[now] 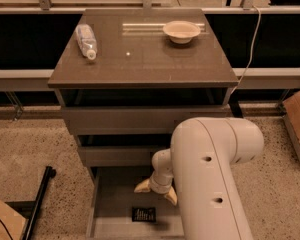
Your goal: Pick rxbar chocolate from bottom drawer and place on counter
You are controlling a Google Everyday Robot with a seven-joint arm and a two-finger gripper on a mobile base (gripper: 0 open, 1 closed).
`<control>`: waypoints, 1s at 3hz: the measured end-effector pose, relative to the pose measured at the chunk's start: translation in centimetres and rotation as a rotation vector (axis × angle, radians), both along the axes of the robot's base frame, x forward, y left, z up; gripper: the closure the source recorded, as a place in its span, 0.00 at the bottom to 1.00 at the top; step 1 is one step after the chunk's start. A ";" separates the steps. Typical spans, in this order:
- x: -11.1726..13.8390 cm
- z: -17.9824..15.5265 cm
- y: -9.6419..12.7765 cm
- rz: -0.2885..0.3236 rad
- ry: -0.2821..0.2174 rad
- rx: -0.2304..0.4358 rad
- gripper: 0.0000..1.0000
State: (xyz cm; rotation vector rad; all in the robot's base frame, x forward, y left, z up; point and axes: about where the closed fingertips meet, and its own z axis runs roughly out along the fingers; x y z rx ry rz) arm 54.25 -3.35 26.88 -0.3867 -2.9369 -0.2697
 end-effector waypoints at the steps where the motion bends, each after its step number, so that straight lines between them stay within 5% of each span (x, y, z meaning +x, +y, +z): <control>1: -0.1 -1.0 0.9 0.004 0.007 0.061 0.00; 3: 0.1 -2.5 3.3 0.033 0.019 0.197 0.00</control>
Offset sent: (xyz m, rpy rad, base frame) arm 0.0066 0.0341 -0.0236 0.2325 0.0086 0.0296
